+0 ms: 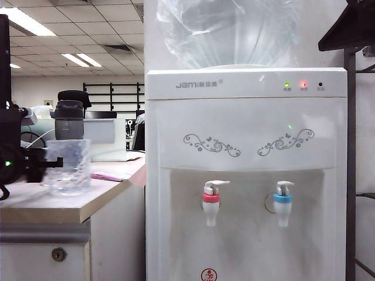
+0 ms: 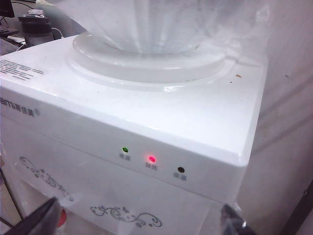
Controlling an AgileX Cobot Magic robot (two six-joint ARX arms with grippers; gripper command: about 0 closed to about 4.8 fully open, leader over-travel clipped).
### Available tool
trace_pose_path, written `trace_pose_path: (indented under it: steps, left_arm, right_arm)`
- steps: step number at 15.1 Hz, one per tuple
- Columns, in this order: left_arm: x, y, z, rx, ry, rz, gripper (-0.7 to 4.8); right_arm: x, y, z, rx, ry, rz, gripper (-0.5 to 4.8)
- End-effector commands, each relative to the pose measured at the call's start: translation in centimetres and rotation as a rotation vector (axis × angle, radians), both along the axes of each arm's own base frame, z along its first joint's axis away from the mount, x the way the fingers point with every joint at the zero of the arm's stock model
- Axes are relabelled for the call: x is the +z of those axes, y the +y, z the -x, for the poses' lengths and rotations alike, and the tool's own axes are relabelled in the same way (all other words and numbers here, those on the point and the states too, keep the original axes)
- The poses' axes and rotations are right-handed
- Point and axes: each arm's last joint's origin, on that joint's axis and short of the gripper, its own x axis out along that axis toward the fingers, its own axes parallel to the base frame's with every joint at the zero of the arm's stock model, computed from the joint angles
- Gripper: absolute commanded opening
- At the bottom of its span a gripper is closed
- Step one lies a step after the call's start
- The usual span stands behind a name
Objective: Pick up the plastic mug from the left desk, go to the hot water outlet of the water dispenser, press the vertical switch to get some water, then put the mug back on the desk.
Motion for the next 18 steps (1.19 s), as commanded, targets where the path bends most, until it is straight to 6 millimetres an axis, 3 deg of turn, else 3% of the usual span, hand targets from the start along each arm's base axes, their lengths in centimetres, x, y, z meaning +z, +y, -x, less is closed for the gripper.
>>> trace_pose_path:
  steps: [1, 18]
  left_arm:
    - [0.15, -0.12, -0.04, -0.04, -0.009, 0.006, -0.08]
    - [-0.06, -0.21, 0.0, -0.066, 0.012, -0.025, -0.06]
  right_arm:
    - [0.38, -0.02, -0.01, -0.01, -0.024, -0.005, 4.27]
    - [0.34, -0.01, -0.01, -0.008, -0.02, -0.003, 4.27]
